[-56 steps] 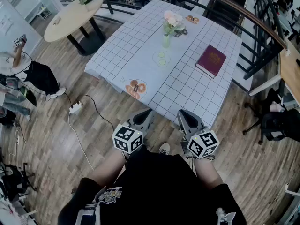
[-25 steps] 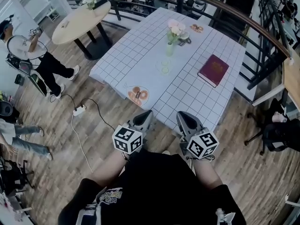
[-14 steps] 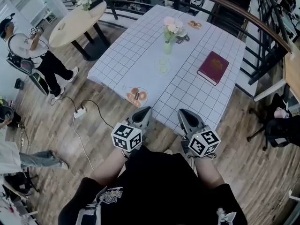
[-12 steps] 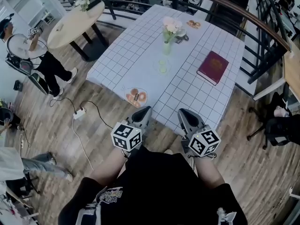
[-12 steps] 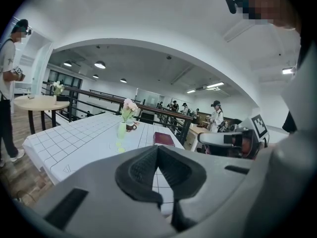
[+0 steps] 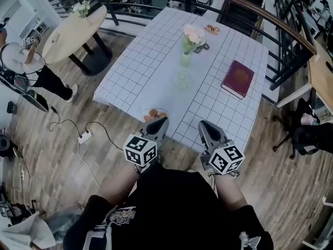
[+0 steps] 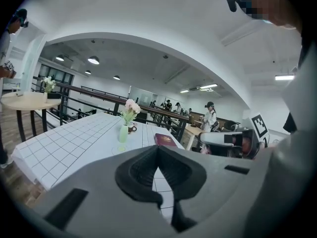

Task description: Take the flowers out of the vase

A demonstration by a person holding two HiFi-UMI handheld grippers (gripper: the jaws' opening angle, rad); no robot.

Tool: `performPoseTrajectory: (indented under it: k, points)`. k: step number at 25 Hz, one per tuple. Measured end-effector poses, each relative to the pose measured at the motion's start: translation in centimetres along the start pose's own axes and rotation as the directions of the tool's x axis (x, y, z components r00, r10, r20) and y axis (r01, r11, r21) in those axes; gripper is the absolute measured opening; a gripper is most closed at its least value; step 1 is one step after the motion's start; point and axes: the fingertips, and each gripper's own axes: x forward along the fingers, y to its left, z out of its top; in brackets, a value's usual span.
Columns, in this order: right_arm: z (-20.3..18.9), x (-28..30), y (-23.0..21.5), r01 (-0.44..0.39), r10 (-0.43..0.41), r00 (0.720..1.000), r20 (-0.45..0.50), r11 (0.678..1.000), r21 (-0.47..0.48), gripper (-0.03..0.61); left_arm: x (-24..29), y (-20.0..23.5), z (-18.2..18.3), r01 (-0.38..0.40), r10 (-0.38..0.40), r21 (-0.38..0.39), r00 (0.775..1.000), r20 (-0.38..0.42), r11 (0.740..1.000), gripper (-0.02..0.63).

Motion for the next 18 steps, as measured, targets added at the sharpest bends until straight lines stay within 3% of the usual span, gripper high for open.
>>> performPoseTrajectory:
  k: [18]
  points:
    - [-0.2, 7.5, 2.9, 0.216, -0.216, 0.974, 0.071, 0.976, 0.011, 0.021, 0.7, 8.9, 2.0, 0.204, -0.203, 0.031, 0.978, -0.052, 0.978, 0.008]
